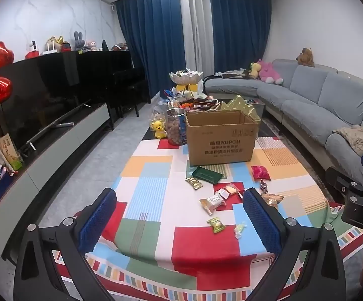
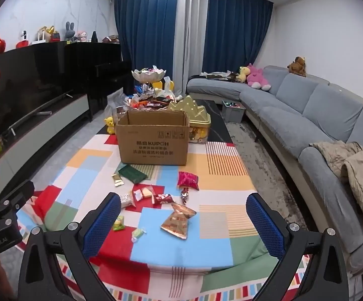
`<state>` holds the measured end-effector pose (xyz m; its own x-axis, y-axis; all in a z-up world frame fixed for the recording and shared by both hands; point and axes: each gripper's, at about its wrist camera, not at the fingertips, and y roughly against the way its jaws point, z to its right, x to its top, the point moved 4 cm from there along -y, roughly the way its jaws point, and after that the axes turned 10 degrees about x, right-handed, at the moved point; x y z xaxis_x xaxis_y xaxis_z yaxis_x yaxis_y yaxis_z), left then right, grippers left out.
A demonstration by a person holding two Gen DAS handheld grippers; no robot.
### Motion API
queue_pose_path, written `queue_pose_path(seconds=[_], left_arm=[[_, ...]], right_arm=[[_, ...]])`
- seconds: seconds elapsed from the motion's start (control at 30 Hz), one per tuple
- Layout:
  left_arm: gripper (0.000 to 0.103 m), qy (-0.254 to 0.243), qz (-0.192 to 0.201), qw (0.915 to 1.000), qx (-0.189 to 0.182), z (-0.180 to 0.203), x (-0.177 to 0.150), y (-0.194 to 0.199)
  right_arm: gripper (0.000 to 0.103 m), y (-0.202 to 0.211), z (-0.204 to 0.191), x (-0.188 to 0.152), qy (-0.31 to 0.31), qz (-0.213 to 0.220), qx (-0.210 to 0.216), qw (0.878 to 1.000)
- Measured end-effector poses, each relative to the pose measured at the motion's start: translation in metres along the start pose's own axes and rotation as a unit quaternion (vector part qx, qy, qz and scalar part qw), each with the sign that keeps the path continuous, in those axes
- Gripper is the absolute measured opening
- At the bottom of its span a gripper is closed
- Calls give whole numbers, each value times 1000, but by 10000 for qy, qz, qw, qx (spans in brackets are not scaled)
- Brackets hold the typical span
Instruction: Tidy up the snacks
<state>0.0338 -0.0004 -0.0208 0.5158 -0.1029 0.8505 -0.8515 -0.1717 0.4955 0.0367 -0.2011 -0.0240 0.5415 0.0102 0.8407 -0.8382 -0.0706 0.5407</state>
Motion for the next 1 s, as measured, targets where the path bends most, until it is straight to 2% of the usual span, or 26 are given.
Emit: queue_pose_path(seconds=[0.33, 1.0], left_arm=[[103, 112, -14, 9999, -74, -1, -1, -1], [103, 136, -4, 9999, -93, 1, 4, 10]], right_arm=[[102, 12, -9, 1, 85, 25, -39, 10000], [102, 14, -2, 0, -43, -36, -17, 10000]])
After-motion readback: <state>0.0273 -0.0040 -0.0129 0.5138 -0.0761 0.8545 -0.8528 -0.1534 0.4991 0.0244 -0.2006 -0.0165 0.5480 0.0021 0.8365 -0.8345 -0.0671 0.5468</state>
